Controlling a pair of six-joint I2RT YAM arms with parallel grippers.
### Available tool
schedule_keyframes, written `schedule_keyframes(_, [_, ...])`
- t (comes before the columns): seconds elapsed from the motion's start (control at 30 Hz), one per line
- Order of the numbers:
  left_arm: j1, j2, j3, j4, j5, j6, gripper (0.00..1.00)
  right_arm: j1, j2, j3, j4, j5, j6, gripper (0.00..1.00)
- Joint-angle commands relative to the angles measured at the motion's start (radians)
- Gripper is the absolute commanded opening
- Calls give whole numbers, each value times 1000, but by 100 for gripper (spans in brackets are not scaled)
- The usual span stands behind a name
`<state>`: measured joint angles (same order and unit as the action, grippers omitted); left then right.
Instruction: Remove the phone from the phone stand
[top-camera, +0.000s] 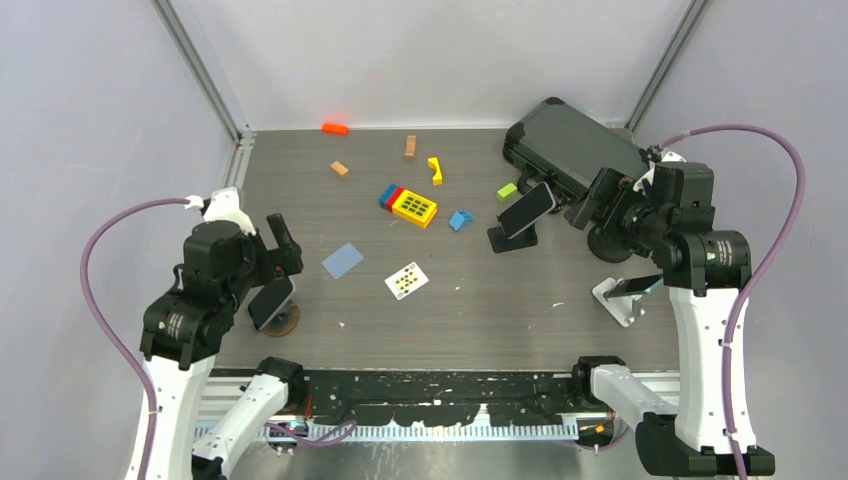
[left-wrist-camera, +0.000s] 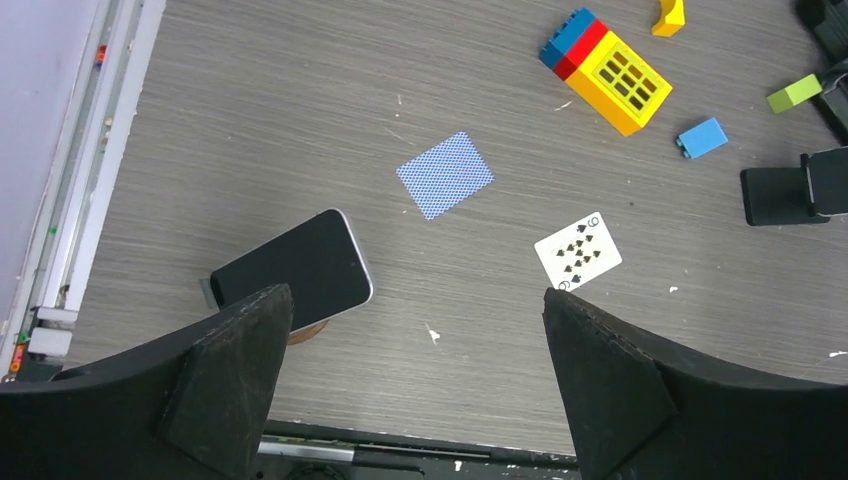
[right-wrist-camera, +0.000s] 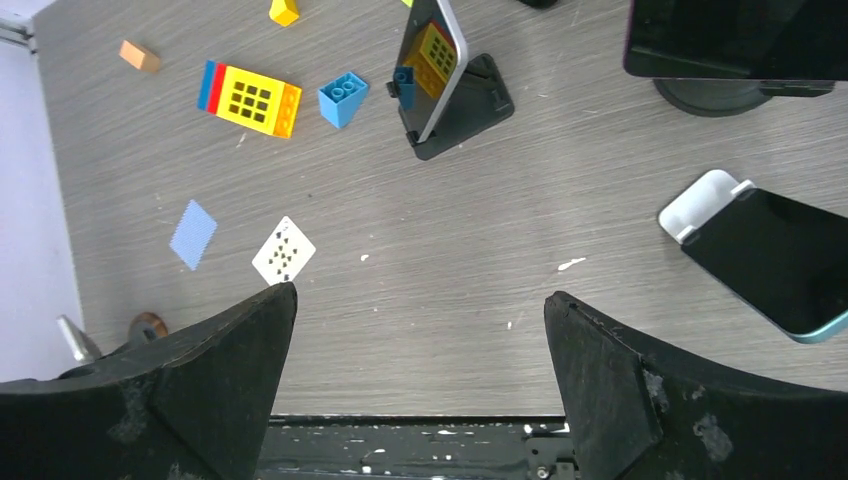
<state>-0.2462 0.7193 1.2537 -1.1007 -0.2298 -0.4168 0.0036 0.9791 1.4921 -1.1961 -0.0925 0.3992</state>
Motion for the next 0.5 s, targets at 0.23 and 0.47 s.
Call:
schedule_keyframes(0.23, [5,-38,13,6,-33,-13,100,-4,-25,-21,89,-68,93,100])
schedule_keyframes(0.47, [5,-41,-16,-2,4,26,100,-4,-19,-47,92,-182,78,100])
